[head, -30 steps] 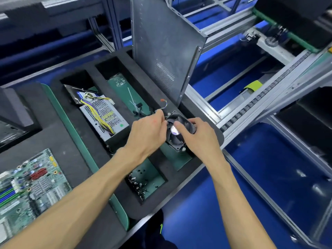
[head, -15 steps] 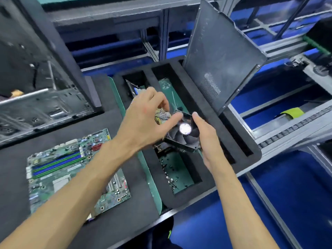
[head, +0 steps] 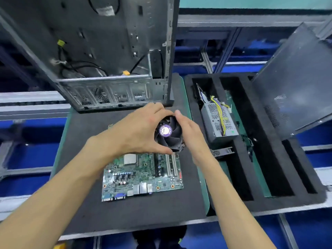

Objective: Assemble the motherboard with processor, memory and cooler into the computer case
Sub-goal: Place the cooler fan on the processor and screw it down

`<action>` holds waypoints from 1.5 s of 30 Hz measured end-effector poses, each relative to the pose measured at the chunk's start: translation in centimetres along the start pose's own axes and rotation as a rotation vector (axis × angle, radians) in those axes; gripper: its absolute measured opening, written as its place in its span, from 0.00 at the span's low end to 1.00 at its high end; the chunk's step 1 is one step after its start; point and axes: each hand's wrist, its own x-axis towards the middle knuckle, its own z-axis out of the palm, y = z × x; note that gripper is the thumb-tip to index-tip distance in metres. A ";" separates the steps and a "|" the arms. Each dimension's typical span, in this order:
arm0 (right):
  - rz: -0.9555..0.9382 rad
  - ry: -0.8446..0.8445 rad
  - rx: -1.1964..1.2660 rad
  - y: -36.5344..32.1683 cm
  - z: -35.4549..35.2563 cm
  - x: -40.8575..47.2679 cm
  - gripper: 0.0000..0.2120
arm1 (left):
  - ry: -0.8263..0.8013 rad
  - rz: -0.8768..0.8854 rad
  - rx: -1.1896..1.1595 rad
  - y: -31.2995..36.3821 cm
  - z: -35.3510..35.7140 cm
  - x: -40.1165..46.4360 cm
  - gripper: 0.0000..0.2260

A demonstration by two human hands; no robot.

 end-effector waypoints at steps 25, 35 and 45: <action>-0.196 0.109 -0.718 7.9 5.2 0.7 0.14 | -0.122 -0.268 0.052 -8.4 5.6 -7.2 0.40; -0.187 0.107 -0.688 8.1 5.1 0.5 0.15 | -0.136 -0.312 0.108 -7.8 5.3 -7.2 0.41; -0.167 0.084 -0.655 8.0 4.9 0.5 0.15 | -0.099 -0.338 0.130 -7.3 5.5 -7.8 0.40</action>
